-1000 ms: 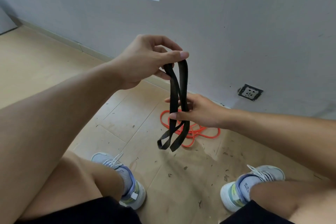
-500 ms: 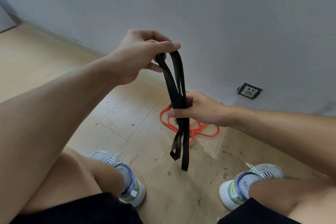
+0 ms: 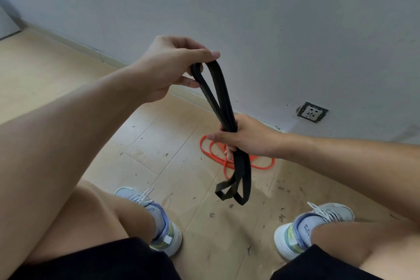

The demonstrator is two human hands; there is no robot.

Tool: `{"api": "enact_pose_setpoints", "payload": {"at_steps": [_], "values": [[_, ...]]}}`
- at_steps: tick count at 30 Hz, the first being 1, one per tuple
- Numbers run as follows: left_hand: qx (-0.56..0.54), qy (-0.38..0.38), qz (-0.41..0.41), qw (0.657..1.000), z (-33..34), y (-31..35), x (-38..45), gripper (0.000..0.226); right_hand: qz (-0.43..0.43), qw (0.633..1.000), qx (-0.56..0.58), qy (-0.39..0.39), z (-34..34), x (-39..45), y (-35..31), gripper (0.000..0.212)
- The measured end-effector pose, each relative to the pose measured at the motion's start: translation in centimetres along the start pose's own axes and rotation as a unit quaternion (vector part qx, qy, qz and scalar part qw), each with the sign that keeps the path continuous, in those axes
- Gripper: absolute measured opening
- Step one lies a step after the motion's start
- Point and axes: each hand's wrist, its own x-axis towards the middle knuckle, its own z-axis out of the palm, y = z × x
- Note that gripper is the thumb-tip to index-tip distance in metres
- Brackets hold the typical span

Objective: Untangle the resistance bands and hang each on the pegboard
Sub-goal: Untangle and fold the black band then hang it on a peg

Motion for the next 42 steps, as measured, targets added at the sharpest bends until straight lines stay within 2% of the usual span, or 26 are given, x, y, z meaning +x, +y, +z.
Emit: {"api": "enact_pose_setpoints", "payload": {"at_steps": [2, 4, 7, 9, 11, 13, 15, 17, 19, 22, 24, 26, 30, 35, 39, 42], "values": [[-0.011, 0.016, -0.03, 0.999, -1.0, -0.6, 0.4, 0.033, 0.008, 0.999, 0.022, 0.034, -0.7, 0.1, -0.1, 0.026], [-0.027, 0.024, -0.062, 0.997, -2.2, -1.4, 0.8, 0.033, 0.02, 0.996, 0.059, 0.065, -1.8, 0.1, 0.0, 0.03], [-0.024, -0.012, -0.128, 0.991, -3.7, -2.9, 1.2, 0.039, 0.031, 0.994, 0.072, 0.08, -3.1, -0.2, 0.0, 0.03], [0.033, -0.051, -0.157, 0.986, -3.9, -3.9, 1.2, 0.038, 0.033, 0.996, 0.027, 0.085, -3.4, -0.2, 0.2, 0.026], [0.146, -0.068, -0.131, 0.978, -3.4, -4.4, 1.2, 0.038, 0.032, 0.996, -0.019, 0.087, -3.4, -0.3, 0.4, 0.026], [0.216, -0.078, -0.074, 0.97, -2.1, -3.9, 1.0, 0.05, 0.039, 0.993, -0.067, 0.086, -3.3, -0.3, 0.5, 0.029], [0.217, -0.128, -0.043, 0.967, -0.4, -3.2, 0.5, 0.065, 0.043, 0.99, -0.107, 0.077, -3.0, -0.2, 0.4, 0.029], [0.25, -0.206, -0.051, 0.945, 1.8, -3.1, -0.1, 0.091, 0.037, 0.986, -0.152, 0.066, -2.5, -0.1, 0.2, 0.029], [0.31, -0.273, -0.078, 0.907, 3.8, -3.7, -0.4, 0.12, 0.033, 0.982, -0.171, 0.065, -2.1, 0.0, 0.1, 0.027], [0.364, -0.303, -0.112, 0.874, 5.4, -4.8, -0.1, 0.136, 0.034, 0.983, -0.166, 0.068, -2.2, 0.0, 0.0, 0.017], [0.39, -0.294, -0.099, 0.867, 5.5, -4.7, 0.1, 0.13, 0.035, 0.983, -0.17, 0.062, -2.4, -0.2, 0.0, 0.018], [0.385, -0.283, -0.076, 0.875, 5.3, -4.0, 0.2, 0.119, 0.044, 0.983, -0.17, 0.06, -2.8, -0.2, 0.3, 0.023], [0.335, -0.248, -0.009, 0.909, 4.9, -2.1, -0.1, 0.092, 0.045, 0.99, -0.122, 0.057, -3.6, -0.3, 0.6, 0.03], [0.228, -0.209, 0.059, 0.949, 3.6, -0.8, -0.7, 0.056, 0.044, 0.995, -0.085, -0.008, -3.9, -0.6, 1.0, 0.031], [0.127, -0.19, 0.009, 0.974, 0.8, -1.3, 0.2, 0.042, 0.065, 0.995, -0.071, 0.004, -4.3, -1.0, 2.5, 0.025], [0.143, -0.236, -0.05, 0.96, -0.6, -2.8, 0.7, 0.033, 0.057, 0.995, -0.076, 0.02, -4.7, -1.1, 2.5, 0.027]]}}
